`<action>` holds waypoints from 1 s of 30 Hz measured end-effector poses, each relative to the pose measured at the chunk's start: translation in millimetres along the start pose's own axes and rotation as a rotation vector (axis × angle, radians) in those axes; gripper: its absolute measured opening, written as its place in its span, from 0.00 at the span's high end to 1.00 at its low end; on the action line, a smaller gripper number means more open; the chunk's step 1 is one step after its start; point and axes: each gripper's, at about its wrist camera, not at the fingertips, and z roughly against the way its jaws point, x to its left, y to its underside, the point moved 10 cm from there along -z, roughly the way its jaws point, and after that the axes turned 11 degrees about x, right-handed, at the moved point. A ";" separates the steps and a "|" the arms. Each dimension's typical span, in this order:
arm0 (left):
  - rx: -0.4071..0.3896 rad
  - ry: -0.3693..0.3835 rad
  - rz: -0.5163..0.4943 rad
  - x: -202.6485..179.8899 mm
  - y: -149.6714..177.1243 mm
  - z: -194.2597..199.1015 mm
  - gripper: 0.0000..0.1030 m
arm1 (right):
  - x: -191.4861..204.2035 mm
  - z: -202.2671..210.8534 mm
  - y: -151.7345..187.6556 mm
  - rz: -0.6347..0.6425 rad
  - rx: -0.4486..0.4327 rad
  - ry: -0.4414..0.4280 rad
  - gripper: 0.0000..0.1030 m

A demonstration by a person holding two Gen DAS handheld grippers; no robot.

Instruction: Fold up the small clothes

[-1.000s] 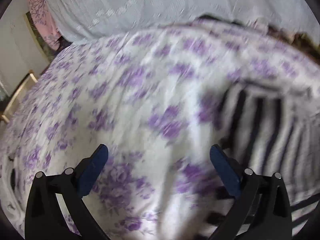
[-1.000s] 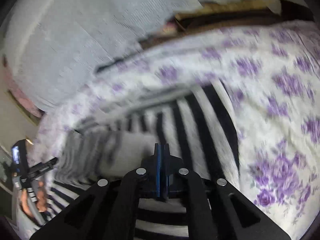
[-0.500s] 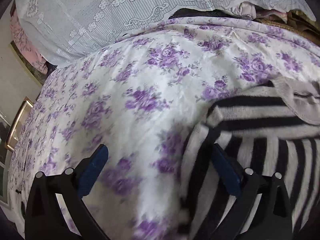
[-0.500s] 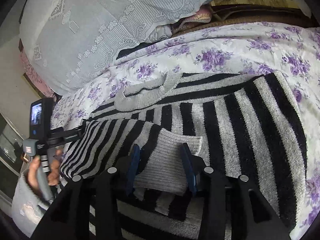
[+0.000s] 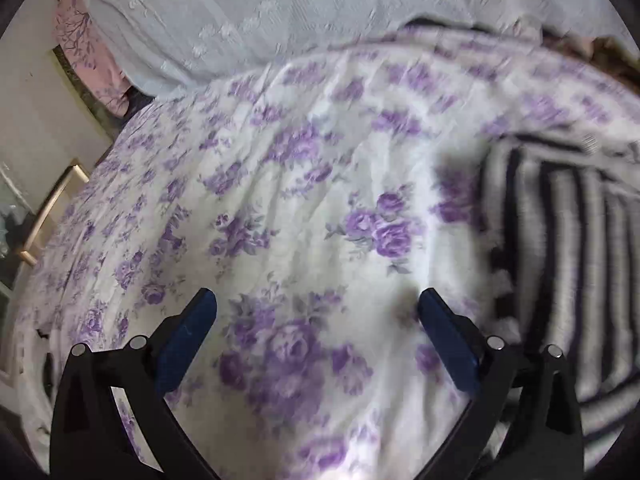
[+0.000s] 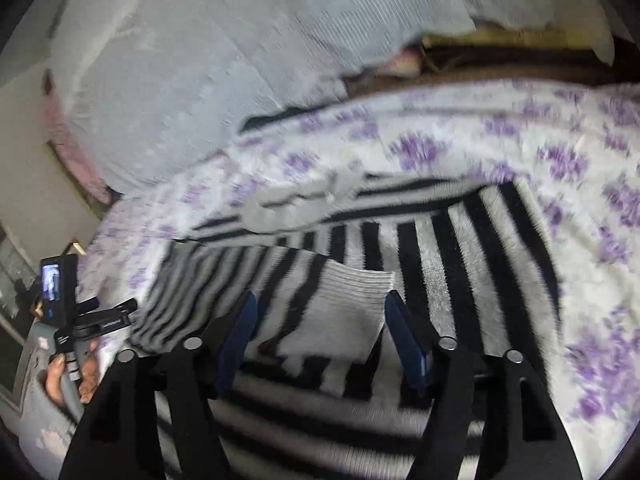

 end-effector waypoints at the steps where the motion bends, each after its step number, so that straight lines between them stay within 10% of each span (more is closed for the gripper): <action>1: -0.009 0.043 0.002 -2.2 1.6 4.6 0.04 | 1.1 4.3 2.0 0.007 -0.002 0.004 0.27; 4: -0.059 0.089 -0.048 -22.4 1.2 17.7 0.04 | -4.6 -3.3 11.7 0.015 0.033 0.056 0.27; 9: -0.134 -0.132 -0.190 -49.5 11.3 19.2 0.04 | -15.5 -12.1 13.8 -0.004 0.040 0.069 0.25; 16: -0.076 0.007 -0.156 -59.7 -10.7 18.6 0.04 | -58.1 -27.4 13.0 -0.154 0.004 0.045 0.22; 20: -0.042 -0.208 -0.119 -41.8 -17.9 -12.6 0.04 | -63.9 -38.2 11.9 -0.165 -0.006 0.027 0.22; 24: 0.076 -0.046 0.008 -16.4 -11.7 -35.2 0.04 | -62.1 -32.5 12.3 -0.167 -0.009 0.021 0.21; 30: -0.058 0.108 -0.049 -44.0 -10.6 19.5 0.04 | -61.5 -41.3 11.4 -0.147 -0.006 0.020 0.15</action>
